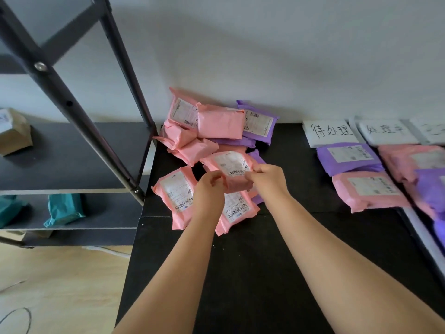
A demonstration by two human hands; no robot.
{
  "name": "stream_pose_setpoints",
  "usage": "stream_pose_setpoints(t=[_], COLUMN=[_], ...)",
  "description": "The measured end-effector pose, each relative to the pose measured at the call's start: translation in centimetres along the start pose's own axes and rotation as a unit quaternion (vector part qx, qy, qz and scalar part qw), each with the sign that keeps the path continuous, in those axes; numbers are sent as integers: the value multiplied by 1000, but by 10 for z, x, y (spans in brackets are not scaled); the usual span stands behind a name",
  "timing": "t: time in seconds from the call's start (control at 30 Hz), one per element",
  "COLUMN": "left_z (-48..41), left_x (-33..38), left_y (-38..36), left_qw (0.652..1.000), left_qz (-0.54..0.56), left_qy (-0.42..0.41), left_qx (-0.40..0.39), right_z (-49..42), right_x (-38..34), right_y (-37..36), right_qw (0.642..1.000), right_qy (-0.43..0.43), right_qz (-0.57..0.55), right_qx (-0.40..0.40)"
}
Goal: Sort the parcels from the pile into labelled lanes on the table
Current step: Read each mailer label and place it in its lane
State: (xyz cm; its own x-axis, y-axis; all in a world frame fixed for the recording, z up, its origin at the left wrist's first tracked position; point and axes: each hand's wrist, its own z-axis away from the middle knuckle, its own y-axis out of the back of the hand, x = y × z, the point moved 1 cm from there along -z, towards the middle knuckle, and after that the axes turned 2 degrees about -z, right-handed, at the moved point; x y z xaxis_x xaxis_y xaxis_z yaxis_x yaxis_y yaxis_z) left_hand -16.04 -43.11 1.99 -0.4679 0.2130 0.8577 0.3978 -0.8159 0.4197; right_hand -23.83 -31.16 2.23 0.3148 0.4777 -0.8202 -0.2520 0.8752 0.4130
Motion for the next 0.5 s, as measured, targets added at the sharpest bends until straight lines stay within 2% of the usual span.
stream_pose_setpoints(t=[0.27, 0.4, 0.5], left_z=[60, 86, 105], left_x=[26, 36, 46], left_y=[-15, -20, -32], left_qw=[993, 988, 981], left_qz=[108, 147, 178], left_qy=[38, 55, 79], left_qx=[-25, -3, 11], right_z=[75, 106, 120], right_x=[26, 48, 58], right_y=[65, 97, 121], right_qw=[996, 991, 991], right_qy=[44, 78, 96], right_qz=[-59, -101, -92], right_qx=[48, 31, 1])
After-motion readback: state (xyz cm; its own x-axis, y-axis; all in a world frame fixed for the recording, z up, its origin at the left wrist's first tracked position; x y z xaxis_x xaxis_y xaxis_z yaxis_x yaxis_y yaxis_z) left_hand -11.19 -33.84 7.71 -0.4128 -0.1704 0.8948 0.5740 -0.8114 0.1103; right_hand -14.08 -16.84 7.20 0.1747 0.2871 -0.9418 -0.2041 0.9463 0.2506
